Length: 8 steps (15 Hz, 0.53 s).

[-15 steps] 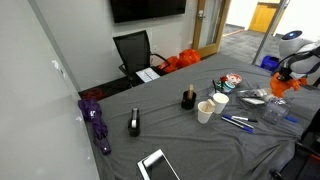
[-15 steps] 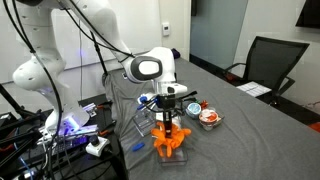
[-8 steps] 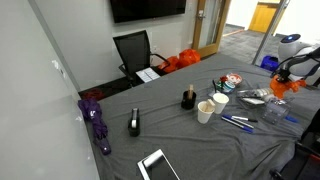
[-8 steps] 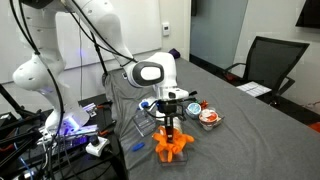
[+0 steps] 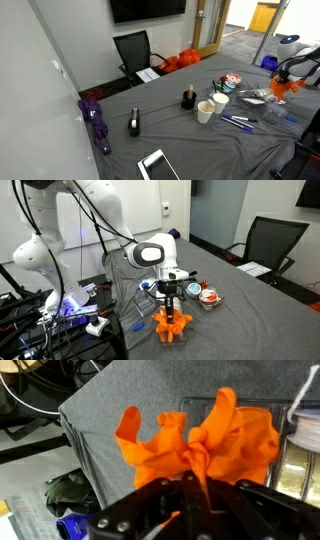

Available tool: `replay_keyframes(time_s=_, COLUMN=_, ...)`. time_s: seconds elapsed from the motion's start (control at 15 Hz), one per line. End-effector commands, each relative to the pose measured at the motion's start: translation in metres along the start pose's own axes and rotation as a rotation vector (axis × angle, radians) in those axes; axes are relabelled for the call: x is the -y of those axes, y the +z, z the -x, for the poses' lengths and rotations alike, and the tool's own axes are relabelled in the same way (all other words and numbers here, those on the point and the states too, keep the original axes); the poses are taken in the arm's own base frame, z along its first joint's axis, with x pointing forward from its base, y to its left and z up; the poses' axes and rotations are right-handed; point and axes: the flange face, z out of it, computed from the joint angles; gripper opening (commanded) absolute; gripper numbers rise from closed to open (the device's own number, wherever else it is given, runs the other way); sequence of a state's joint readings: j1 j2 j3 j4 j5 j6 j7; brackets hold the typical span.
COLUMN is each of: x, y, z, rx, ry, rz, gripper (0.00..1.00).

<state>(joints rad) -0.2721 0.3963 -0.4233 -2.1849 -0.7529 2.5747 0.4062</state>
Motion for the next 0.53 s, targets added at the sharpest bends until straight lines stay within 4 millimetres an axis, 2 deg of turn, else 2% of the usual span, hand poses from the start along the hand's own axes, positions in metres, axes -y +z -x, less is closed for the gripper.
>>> replay_keyframes(time_s=0.0, x=-0.006, y=0.013, z=0.004, rx=0.002, ry=-0.009, rz=-0.001, gripper=0.01)
replay_keyframes(time_s=0.13, x=-0.009, y=0.029, z=0.012, rx=-0.005, ry=-0.007, rz=0.0, gripper=0.01)
replay_keyframes(time_s=0.47, x=-0.001, y=0.058, z=0.019, rx=0.019, ry=0.027, rz=-0.007, gripper=0.01)
